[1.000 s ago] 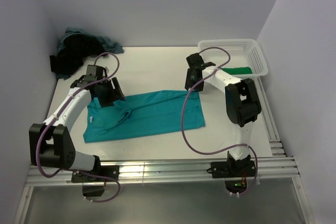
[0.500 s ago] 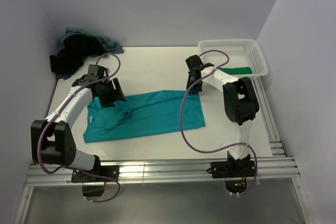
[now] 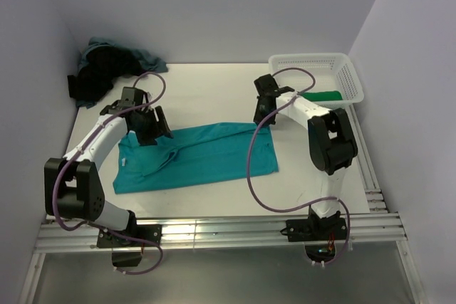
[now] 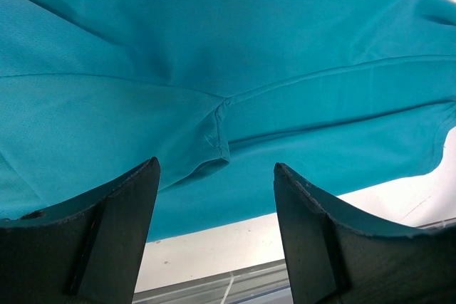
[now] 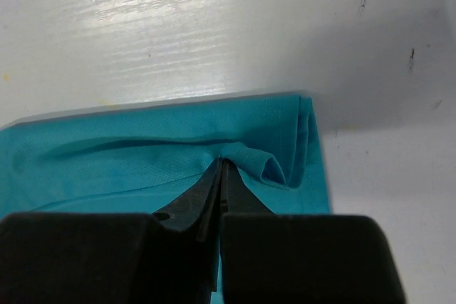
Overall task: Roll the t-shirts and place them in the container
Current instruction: Fold the tshirt
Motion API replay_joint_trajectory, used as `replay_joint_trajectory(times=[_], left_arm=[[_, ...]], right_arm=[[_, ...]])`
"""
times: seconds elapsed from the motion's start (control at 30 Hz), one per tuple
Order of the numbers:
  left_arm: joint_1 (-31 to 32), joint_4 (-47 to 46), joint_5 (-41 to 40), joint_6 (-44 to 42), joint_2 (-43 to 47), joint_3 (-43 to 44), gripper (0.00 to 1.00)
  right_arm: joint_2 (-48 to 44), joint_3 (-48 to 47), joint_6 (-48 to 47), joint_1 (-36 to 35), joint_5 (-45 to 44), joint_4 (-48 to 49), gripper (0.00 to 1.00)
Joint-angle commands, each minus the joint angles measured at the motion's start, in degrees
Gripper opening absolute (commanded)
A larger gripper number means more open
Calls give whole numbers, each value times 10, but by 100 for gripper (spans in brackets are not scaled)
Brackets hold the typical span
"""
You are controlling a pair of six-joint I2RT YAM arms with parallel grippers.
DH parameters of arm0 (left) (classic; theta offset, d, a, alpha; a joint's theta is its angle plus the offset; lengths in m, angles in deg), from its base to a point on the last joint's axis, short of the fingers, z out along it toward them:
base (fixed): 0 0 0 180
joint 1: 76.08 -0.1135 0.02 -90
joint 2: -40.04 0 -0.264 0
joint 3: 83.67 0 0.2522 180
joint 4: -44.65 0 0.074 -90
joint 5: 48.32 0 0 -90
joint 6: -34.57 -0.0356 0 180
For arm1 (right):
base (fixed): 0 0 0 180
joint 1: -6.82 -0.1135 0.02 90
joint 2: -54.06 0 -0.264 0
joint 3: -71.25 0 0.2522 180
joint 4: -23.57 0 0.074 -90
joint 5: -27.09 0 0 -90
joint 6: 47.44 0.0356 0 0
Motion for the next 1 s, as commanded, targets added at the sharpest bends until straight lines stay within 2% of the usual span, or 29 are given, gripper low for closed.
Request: replay_joint_trajectory(times=[0.0, 0.33, 0.37, 0.4, 0.47, 0.5, 0.6, 0.77, 0.87, 0.9, 0.97], left_arm=[[8, 0, 12, -15, -7, 21, 71], [8, 1, 8, -21, -16, 19, 71], [8, 1, 9, -20, -18, 19, 71], [8, 0, 9, -20, -17, 19, 71], [8, 2, 7, -22, -21, 22, 71], [8, 5, 6, -23, -24, 25, 71], [7, 10, -9, -23, -29, 41, 72], [-28, 3, 4, -3, -19, 53, 73], [-78, -8, 32, 14, 0, 43, 76], [-114, -7, 34, 16, 5, 41, 78], [-137, 4, 34, 20, 6, 39, 79]], right_arm=[[-59, 13, 10, 1, 5, 12, 0], [-105, 96, 24, -25, 34, -5, 1], [-109, 102, 25, -28, 34, -11, 4], [-110, 105, 25, -32, 53, -14, 14], [-120, 113, 24, -37, 55, -24, 25], [-124, 115, 24, -40, 50, -27, 37], [-150, 119, 17, -39, 38, -27, 46], [-147, 72, -7, -12, 12, -42, 47], [-135, 41, -25, -2, 1, -46, 47], [-129, 34, -28, 0, 1, -46, 47], [-113, 13, -37, 6, -2, -50, 47]])
